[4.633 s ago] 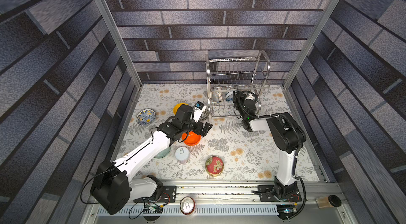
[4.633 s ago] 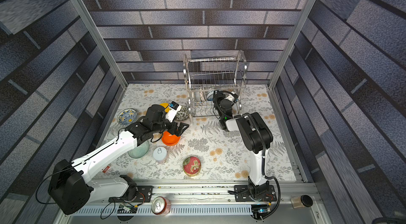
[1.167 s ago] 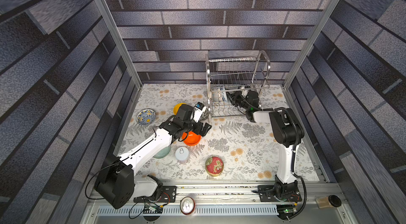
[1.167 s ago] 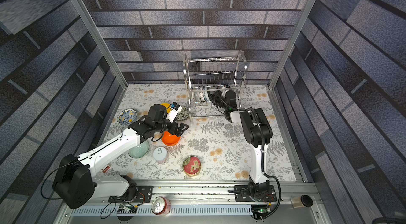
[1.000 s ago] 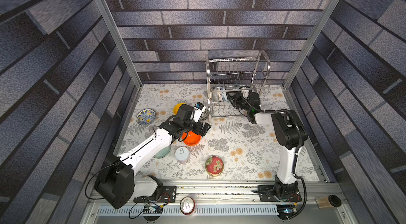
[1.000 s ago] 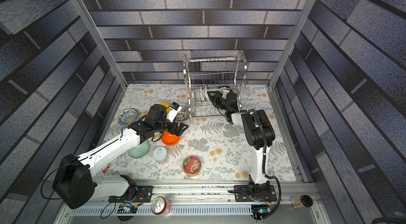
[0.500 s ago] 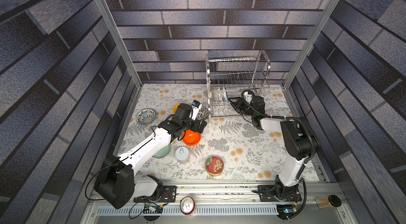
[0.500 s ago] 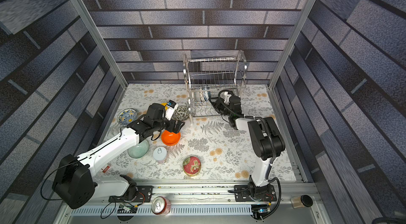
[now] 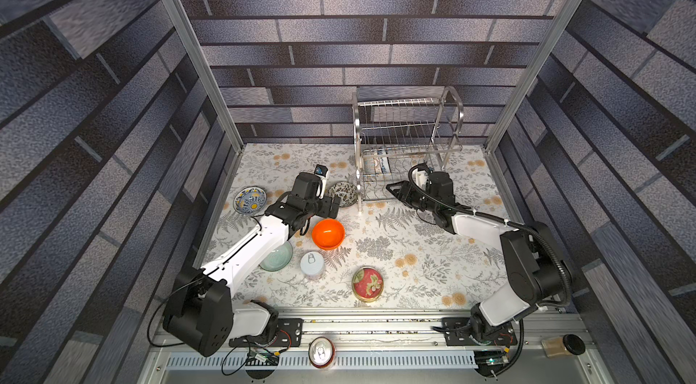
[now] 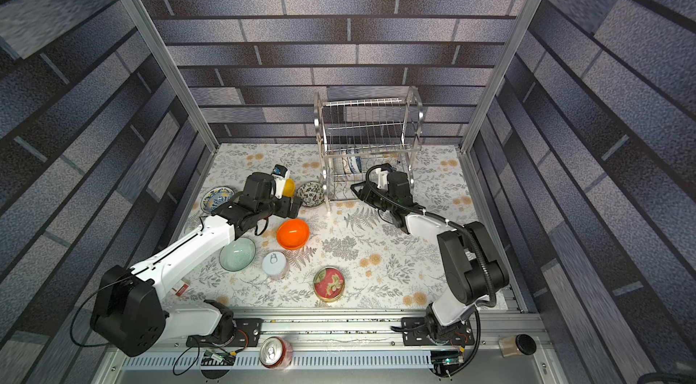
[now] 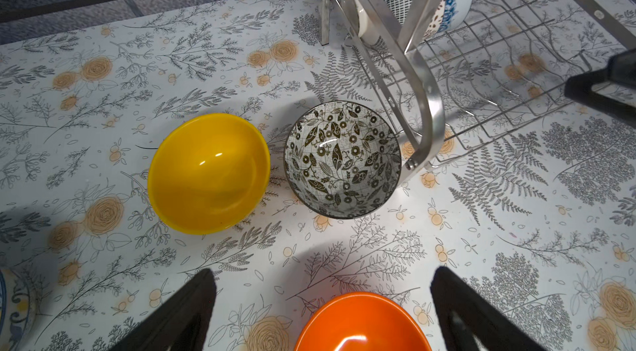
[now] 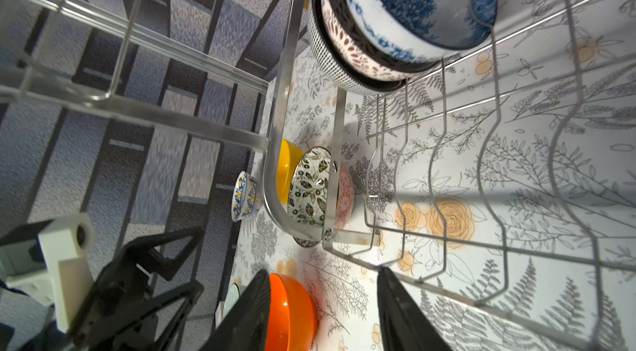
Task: Load bowls into a dish rack
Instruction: Move the bowl to the center of the table.
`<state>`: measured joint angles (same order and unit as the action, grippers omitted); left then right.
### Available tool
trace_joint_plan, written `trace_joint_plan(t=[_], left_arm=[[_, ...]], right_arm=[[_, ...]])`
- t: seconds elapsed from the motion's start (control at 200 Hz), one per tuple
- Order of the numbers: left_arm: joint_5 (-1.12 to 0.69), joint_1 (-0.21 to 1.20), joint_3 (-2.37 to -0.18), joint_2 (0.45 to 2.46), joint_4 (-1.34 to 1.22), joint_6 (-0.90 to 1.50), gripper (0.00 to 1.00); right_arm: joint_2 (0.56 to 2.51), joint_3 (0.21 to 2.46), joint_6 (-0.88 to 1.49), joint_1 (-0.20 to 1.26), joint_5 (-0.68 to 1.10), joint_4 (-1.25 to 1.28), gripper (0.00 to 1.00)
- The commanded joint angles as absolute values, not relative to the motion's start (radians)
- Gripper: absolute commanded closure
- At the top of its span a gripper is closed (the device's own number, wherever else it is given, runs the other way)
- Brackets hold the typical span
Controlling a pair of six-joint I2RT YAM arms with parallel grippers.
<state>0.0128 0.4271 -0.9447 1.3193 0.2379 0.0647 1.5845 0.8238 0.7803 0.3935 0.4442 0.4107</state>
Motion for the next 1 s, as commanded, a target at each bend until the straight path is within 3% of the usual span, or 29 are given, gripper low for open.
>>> trace_joint_plan(t=[0.0, 0.396, 0.646, 0.992], left_arm=[[0.037, 0.420, -0.980, 1.342, 0.282, 0.099, 0.00], [0.068, 0.414, -1.071, 1.430, 0.462, 0.179, 0.01], [0.067, 0.385, -1.178, 1.477, 0.716, 0.238, 0.12], [-0.017, 0.380, -1.096, 1.496, 0.810, 0.287, 0.21]], right_arm=[[1.518, 0.787, 0.642, 0.429, 0.392, 0.253, 0.49], [1.373, 0.698, 0.483, 0.544, 0.207, 0.054, 0.49], [1.378, 0.651, 0.453, 0.558, 0.186, 0.092, 0.49], [1.468, 0.693, 0.406, 0.559, 0.204, 0.103, 0.50]])
